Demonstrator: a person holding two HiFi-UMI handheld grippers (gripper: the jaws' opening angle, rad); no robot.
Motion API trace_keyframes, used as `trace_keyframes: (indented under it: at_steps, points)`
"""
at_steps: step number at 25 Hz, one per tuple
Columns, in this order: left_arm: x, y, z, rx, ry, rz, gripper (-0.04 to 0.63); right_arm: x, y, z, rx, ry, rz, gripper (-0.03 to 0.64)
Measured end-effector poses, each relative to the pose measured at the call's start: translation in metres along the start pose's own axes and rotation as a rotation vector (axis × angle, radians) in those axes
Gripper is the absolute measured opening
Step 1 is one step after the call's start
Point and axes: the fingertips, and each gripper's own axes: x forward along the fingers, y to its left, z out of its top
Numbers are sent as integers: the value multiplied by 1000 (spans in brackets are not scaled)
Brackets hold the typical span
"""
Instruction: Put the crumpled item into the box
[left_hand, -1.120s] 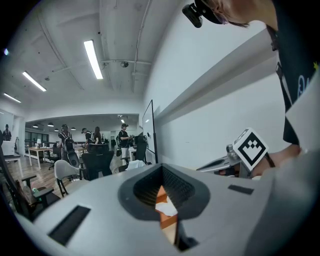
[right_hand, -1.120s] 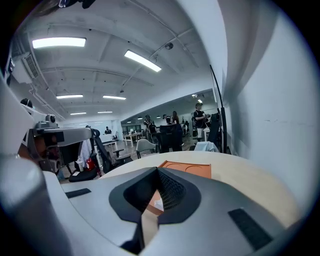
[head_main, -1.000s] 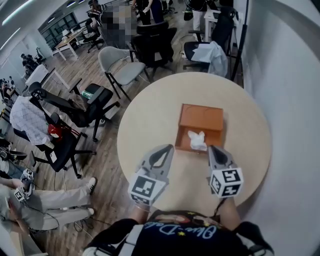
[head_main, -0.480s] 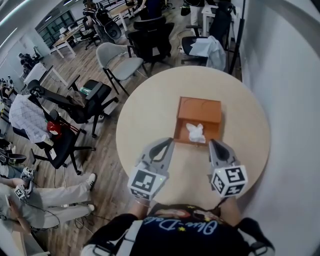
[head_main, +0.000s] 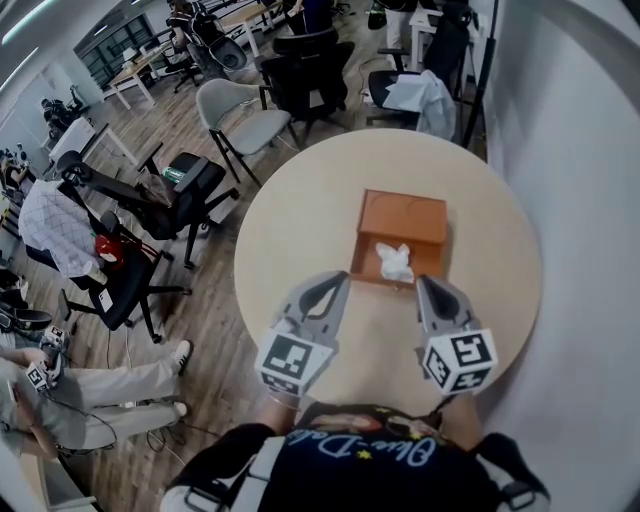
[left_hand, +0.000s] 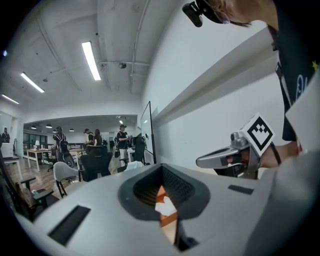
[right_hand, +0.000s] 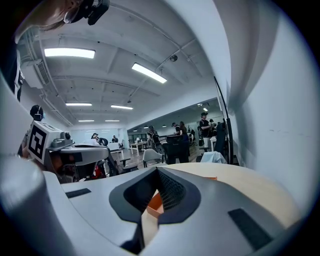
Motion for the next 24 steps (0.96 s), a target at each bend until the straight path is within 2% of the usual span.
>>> trace_keyframes:
  at_steps: [10,14,18,24]
  points:
    - [0,0,1,-22,-5,7,-8,1,0,-1,-3,6,-3,0]
    - [0,1,0,14,-3,0,-8,0,2,4,-17,-11,11,0]
    - [0,-1,3,-19,-6,5,-8,-1,1,2,-7,2,0,0]
    - [-1,3,0,2,3,3,-8,2,3,7,-11,-10,9,0]
